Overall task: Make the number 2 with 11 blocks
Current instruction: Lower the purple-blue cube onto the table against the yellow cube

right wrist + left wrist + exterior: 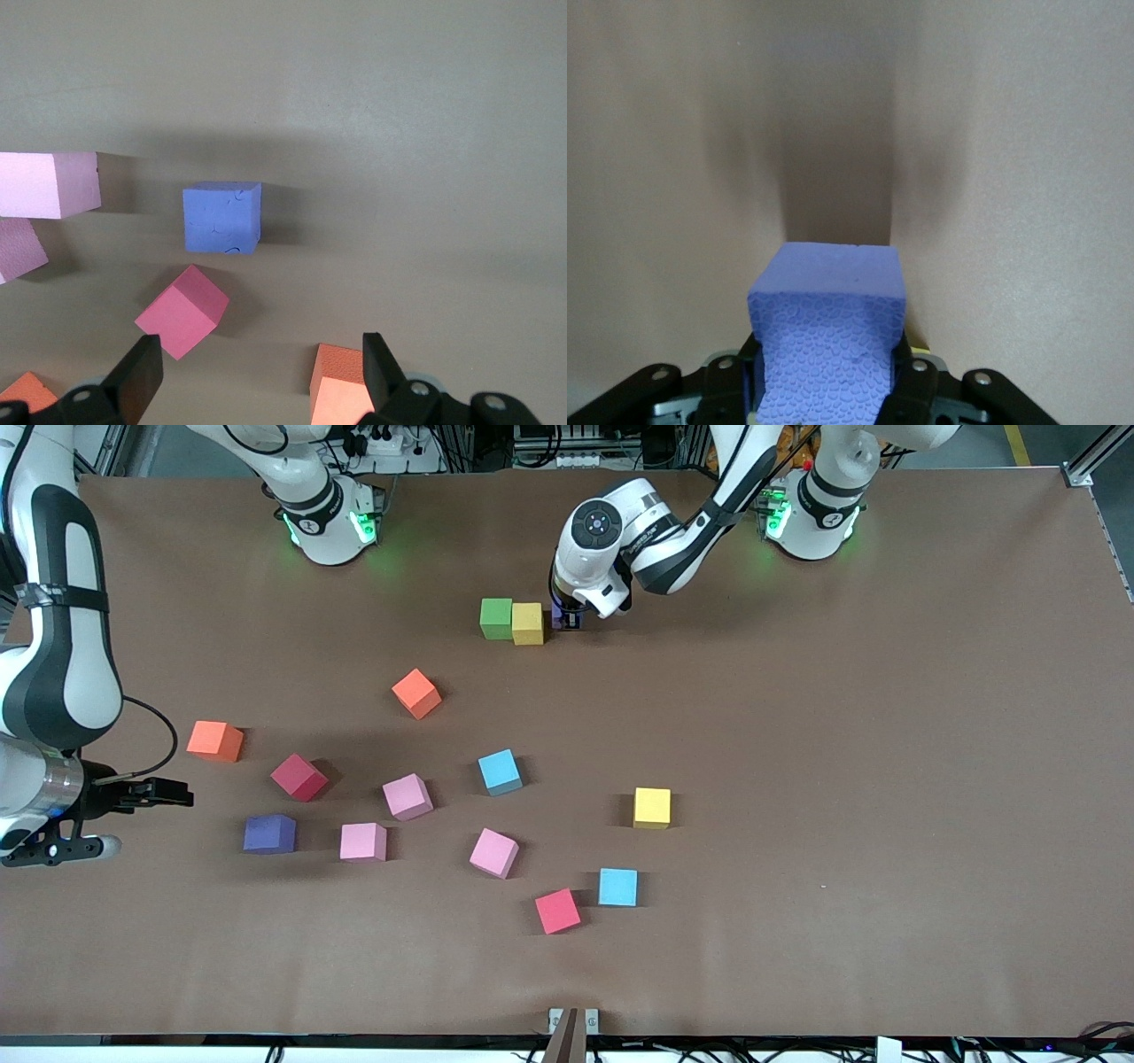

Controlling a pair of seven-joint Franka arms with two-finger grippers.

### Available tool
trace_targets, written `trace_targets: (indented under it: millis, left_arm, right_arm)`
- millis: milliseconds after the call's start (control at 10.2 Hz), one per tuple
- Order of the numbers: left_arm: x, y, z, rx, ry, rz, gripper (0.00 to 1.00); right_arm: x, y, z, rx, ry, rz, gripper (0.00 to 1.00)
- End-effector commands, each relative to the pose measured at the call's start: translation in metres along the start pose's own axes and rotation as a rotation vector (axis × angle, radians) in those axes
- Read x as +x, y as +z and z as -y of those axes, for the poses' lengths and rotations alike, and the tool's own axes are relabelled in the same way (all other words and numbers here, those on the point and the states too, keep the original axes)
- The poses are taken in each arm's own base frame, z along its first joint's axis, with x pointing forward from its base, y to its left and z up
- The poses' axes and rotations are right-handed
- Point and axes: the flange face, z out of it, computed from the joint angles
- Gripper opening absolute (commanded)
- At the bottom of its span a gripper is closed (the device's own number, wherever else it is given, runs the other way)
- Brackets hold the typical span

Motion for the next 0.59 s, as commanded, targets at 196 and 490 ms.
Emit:
trace_targets:
  millis: [196,490]
  left_arm:
    - [-0.0031,0.0084,0.0003,-0.008,-0.007,0.014,0.19]
    - [-0.0064,0.0094,-0.0042,-0.015,0.004,0.016,0.21]
  right_arm:
    - [0.0005,-0.0005,-0.0017,0.021,-0.011,-0.008,1.00]
    - [0.0002,-0.0006,-0.0027,0.021,-0.009,-0.008,1.00]
